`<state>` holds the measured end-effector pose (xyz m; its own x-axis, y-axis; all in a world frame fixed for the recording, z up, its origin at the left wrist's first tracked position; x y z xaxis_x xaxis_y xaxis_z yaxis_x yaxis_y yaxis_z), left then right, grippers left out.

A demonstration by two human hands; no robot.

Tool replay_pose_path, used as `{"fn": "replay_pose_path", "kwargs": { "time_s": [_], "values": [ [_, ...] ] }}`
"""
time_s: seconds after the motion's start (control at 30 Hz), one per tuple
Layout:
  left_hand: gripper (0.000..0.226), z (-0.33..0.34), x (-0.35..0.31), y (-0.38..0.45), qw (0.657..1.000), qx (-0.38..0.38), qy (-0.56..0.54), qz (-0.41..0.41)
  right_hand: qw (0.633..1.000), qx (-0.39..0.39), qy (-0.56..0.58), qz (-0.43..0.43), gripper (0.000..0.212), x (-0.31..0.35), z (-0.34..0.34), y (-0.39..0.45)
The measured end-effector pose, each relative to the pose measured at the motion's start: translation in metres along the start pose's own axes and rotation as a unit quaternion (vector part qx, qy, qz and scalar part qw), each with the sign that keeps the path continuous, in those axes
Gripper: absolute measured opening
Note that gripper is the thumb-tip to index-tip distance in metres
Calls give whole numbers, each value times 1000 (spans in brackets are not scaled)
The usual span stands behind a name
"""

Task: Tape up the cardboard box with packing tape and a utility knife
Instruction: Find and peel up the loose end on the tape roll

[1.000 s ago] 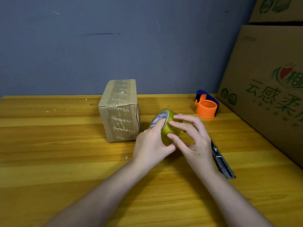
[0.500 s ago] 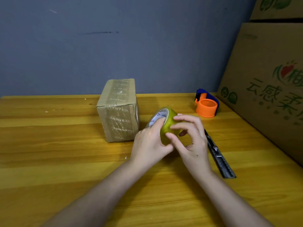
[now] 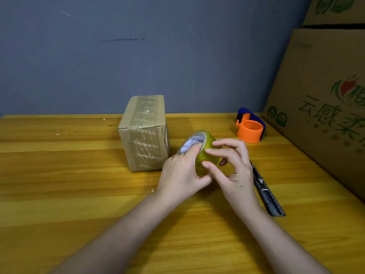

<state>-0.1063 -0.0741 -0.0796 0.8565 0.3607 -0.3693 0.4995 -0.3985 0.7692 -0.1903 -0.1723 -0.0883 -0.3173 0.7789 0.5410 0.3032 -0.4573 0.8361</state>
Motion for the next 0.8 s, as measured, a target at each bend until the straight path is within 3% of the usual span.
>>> {"fn": "replay_pose_path", "kwargs": {
  "time_s": [0.23,0.43,0.8],
  "values": [
    [58,1,3,0,999,4,-25,-27,1000,9,-8,14,6,0,4,-3],
    [70,4,4,-2,997,7,-61,-50,1000,-18,1,15,32,-2,1,-2],
    [64,-1,0,-1,998,-7,-52,-23,999,-29,26,12,20,2,0,-3]
  ]
}}
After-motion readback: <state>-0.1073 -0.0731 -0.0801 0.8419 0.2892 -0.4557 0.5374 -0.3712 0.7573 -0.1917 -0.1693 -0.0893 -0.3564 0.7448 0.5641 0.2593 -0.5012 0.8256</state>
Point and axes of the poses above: each hand's wrist, its own y-axis towards the middle knuckle, its own z-axis out of the palm, x = y × z, the point moved 3 cm from there along y, towards the middle knuckle, and after that the axes turned 15 degrees about -x, right-handed, at the moved point
